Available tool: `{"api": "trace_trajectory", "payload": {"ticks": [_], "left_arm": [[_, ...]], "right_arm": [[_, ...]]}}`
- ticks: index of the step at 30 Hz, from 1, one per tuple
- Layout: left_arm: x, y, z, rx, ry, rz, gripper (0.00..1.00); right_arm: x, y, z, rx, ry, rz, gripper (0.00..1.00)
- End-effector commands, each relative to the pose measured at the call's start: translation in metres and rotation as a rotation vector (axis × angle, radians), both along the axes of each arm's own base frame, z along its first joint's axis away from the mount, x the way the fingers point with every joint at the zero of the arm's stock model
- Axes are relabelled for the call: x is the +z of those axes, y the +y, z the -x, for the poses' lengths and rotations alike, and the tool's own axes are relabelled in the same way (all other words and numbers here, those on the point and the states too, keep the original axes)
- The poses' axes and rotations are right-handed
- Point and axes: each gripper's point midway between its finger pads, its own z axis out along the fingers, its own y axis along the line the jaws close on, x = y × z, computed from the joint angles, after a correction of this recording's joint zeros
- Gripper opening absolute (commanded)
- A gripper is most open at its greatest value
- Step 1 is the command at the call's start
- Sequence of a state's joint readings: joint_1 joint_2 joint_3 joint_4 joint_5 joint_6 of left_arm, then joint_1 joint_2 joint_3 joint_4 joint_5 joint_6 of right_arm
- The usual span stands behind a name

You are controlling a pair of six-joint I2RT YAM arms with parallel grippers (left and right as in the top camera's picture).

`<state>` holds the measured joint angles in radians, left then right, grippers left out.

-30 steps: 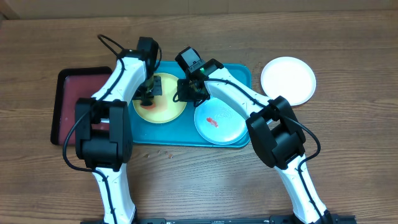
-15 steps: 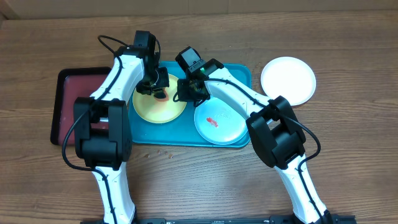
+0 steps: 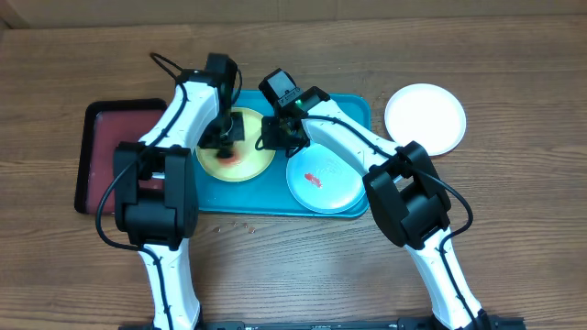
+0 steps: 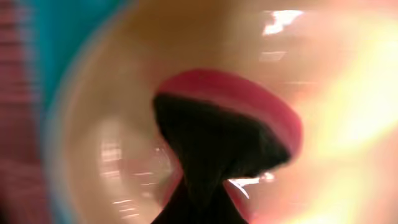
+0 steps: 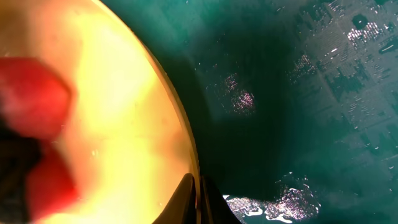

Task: Clean dirty plates on tray and stack at the side
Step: 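Scrub the yellow plate with the sponge while the right gripper holds it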

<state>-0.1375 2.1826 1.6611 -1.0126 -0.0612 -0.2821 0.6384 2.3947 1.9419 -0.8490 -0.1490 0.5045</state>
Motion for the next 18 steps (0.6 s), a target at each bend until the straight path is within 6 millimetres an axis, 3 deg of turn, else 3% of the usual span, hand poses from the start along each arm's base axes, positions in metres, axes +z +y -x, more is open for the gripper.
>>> {"api": "trace_trajectory", "payload": {"ticks": [1, 5, 8, 10, 14, 18], "left_arm": [[0.005, 0.064, 0.003, 0.014, 0.004, -0.378, 0.04], [0.004, 0.056, -0.001, 0.018, -0.013, -0.334, 0.04], [-0.005, 0.026, -0.009, 0.017, -0.032, -0.151, 0.04], [-0.008, -0.004, -0.014, 0.010, -0.045, 0.024, 0.05], [-0.003, -0.051, -0.025, -0.019, -0.081, 0.286, 0.04], [0.002, -0.075, -0.023, -0.048, -0.075, 0.383, 0.04]], "right_arm": [[-0.022, -0.011, 0.010, 0.011, 0.032, 0.069, 0.04], [-0.022, -0.011, 0.010, 0.011, 0.032, 0.068, 0.04], [-0.022, -0.010, 0.010, 0.011, 0.030, 0.066, 0.04], [-0.022, -0.010, 0.010, 0.011, 0.030, 0.066, 0.04], [-0.022, -0.010, 0.010, 0.011, 0.030, 0.066, 0.04], [-0.022, -0.010, 0.009, 0.011, 0.028, 0.065, 0.04]]}}
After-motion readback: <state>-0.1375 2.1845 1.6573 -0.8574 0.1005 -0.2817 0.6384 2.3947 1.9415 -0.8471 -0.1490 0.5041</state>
